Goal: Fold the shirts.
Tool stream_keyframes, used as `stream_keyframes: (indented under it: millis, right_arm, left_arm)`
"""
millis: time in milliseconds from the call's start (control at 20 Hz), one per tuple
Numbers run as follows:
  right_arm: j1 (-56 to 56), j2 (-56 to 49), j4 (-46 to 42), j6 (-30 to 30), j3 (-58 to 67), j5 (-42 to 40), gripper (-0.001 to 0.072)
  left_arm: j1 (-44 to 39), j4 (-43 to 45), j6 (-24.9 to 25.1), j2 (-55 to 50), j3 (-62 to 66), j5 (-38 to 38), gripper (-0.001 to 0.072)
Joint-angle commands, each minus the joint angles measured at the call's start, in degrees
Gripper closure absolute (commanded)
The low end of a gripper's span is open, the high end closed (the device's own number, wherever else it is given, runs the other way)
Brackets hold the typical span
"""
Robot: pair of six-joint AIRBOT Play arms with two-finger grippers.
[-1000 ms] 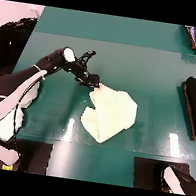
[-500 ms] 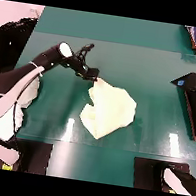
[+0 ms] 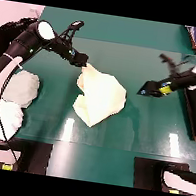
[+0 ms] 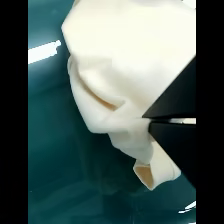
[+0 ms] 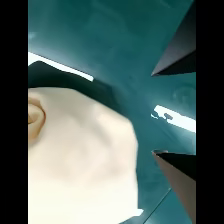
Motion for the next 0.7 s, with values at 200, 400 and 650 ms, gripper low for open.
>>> stream_keyframes:
  millis: [200, 400, 650]
  right_arm:
    - [7.54, -16.57, 9.09, -1.64, 0.04, -6.69, 0.0325]
    - [7.74, -15.85, 8.22, -4.2, 1.27, -8.48, 0.0694]
    - [2.05, -2.4, 6.47, -4.07, 10.75, -6.4, 0.0694]
  left_arm:
    - [0.2, 1.51, 0.52, 0.57, 0.24, -2.54, 0.0682]
    - [0.2, 1.95, 0.48, 1.46, 0.24, -2.67, 0.0683]
    - [0.2, 6.4, 0.48, 15.43, 0.94, 1.36, 0.0683]
